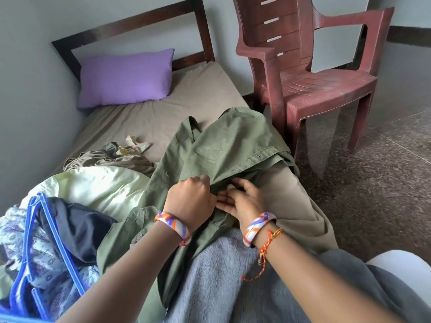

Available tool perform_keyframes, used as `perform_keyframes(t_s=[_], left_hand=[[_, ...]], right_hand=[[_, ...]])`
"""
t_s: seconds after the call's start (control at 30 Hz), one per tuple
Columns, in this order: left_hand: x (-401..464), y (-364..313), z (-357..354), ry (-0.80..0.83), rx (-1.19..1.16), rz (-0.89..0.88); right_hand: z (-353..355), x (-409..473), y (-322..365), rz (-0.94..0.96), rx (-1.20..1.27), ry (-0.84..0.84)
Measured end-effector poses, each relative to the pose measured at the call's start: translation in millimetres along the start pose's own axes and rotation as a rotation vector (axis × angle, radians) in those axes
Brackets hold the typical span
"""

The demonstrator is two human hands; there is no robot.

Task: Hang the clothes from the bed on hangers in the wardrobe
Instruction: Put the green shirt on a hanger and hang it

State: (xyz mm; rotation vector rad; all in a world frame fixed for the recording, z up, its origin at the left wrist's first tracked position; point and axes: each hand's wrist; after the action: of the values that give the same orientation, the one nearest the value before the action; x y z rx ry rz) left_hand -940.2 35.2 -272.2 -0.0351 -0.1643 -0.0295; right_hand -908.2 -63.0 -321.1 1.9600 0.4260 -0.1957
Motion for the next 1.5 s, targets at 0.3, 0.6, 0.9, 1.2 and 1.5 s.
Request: perform_keyframes(t_s=[0.3,0.6,0.9,1.2,1.5], left_hand=[[11,7,4,0.129,-0.166,-0.054],[78,-28,0,0.147,-0.394,-0.010],[78,-19,-7,0.011,-0.559,0.009],[80,-15,-7,-0.019,-0.741,0.126],[74,-16,0,-0.060,-0.779,0.099]], right_hand=[[12,16,19,-0.116,0.130,-0.103],[24,22,31,-0.093,-0.147,-0.208],[31,28,31,-0.062,-0.128,-0.232],[27,30,33,-0.114,-0.037,-0.222],[21,30,39,-0.111,-0.010,-0.196]])
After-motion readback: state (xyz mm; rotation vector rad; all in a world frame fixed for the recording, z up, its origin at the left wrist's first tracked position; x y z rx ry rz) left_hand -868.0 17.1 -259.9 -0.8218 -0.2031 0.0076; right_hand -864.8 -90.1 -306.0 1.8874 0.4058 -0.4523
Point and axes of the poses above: each hand's wrist, its own x-axis towards the middle knuckle, its own z-axis out of the back of the hand, y = z × x, and after that the axes turned 11 degrees about -x, right-handed
